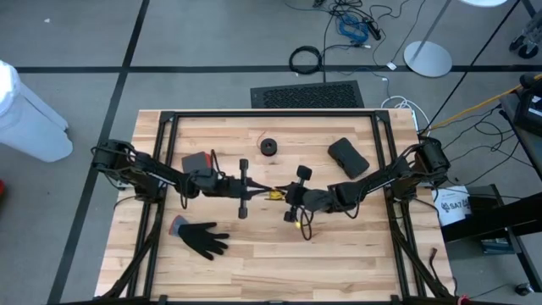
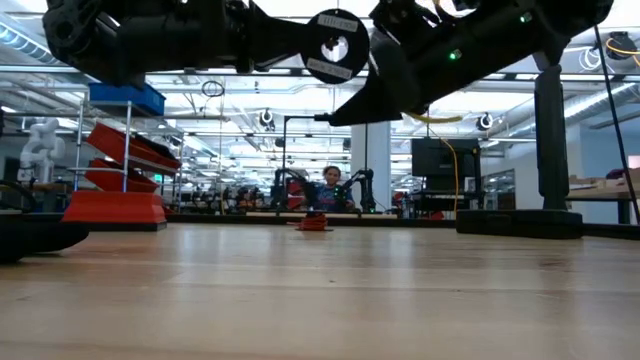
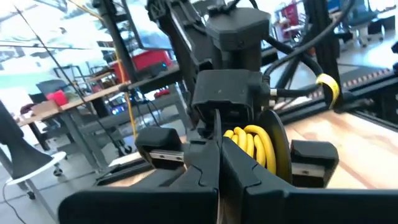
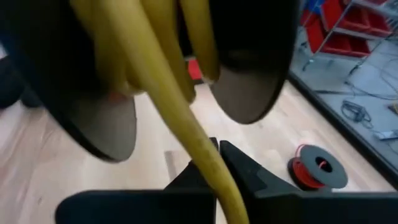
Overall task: Coil cords
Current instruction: Coil the yellow wire into the spool, then coil the yellow wire on the spool
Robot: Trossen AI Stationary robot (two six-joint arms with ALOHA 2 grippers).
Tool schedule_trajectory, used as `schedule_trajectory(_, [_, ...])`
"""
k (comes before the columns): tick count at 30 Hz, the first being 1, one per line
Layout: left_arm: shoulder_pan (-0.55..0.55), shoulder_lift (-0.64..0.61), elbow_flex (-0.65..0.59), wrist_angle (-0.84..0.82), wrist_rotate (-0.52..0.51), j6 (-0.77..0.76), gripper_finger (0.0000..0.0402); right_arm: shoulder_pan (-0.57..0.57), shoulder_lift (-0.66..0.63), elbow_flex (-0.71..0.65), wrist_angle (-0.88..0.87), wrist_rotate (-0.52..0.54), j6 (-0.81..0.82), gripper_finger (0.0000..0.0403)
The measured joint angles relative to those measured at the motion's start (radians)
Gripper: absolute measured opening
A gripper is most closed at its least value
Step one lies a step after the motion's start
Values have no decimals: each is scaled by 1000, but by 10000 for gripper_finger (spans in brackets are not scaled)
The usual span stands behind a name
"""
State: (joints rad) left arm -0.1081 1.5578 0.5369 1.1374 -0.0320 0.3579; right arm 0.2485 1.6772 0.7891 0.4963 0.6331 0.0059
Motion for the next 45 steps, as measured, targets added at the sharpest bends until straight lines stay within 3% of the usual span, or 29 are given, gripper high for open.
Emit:
schedule_trajectory(10, [54, 0, 2, 112, -30, -91, 0, -14, 10, 0, 166, 3, -34, 4])
schedule_trajectory(14, [70, 0, 10, 120, -86, -94, 0, -38, 14, 0, 212, -3, -4, 4])
schedule_trajectory(26, [113, 0, 21, 118, -111, -181, 0, -96, 16, 0, 198, -3, 91, 4])
schedule_trajectory(31, [147, 0, 21, 108, -125, -230, 0, -132, 17, 0, 76, -2, 210, 4])
schedule_trajectory(37, [186, 0, 21, -24, -156, -308, 0, -147, 17, 0, -93, -13, 404, 4])
schedule_trajectory(45, [206, 0, 20, -75, -165, -326, 0, -131, 17, 0, -304, -129, 603, 4])
